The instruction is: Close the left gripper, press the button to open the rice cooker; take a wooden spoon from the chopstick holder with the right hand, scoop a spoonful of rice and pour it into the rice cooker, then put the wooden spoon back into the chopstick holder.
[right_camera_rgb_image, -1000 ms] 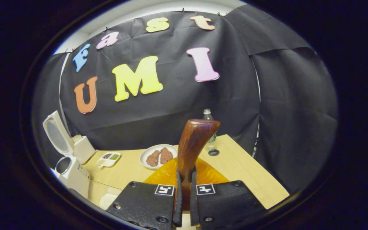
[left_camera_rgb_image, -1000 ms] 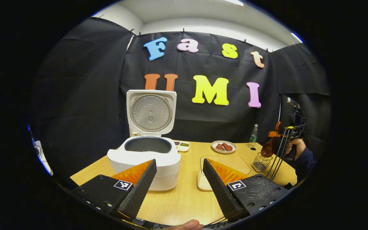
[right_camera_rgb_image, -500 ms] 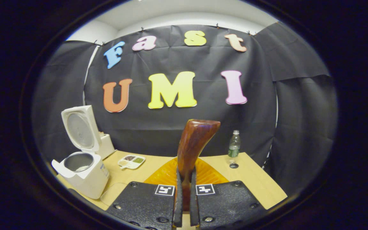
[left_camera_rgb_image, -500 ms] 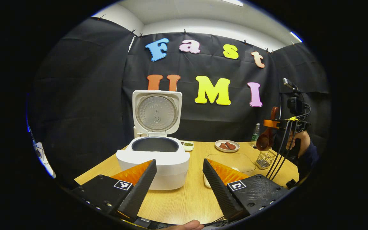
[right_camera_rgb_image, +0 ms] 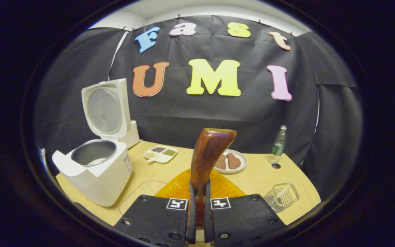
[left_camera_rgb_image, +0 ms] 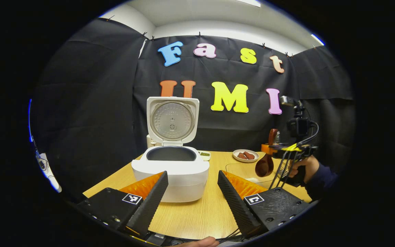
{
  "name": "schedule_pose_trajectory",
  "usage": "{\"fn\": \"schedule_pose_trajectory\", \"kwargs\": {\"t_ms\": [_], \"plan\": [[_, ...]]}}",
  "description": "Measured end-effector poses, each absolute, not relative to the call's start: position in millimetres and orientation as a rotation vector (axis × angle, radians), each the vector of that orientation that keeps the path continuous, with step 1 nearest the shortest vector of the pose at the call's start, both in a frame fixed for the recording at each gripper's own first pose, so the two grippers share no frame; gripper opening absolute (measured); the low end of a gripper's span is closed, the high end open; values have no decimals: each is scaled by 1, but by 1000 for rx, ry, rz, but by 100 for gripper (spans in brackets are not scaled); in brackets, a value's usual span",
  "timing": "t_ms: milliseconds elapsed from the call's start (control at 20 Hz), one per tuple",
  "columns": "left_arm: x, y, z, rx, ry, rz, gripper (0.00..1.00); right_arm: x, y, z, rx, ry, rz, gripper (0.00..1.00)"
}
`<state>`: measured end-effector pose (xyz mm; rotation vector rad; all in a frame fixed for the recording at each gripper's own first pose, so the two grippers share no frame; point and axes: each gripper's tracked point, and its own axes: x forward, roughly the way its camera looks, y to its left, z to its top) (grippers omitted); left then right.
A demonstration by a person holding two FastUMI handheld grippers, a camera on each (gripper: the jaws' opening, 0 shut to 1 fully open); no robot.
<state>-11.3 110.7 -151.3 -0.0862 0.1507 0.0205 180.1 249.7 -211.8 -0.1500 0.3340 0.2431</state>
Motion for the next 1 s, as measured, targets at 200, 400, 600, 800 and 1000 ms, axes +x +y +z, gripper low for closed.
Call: {"fn": "schedule_pose_trajectory", "kwargs": {"t_ms": [200, 400, 600, 800, 1000], "plan": [[-9, 113, -158, -78, 160, 16, 93, 180, 251, -255, -240, 422, 233, 11], [-7, 117, -163, -92, 168, 16, 93, 174, 243, -270, -312, 474, 211, 12], [-6, 120, -165, -106, 168, 20, 93, 167, 251, -292, -333, 560, 247, 12], [-9, 124, -161, -106, 160, 27, 93, 166, 254, -291, -249, 597, 238, 12], [-10, 125, -158, -109, 153, 29, 93, 160, 270, -292, -169, 619, 264, 12]]}}
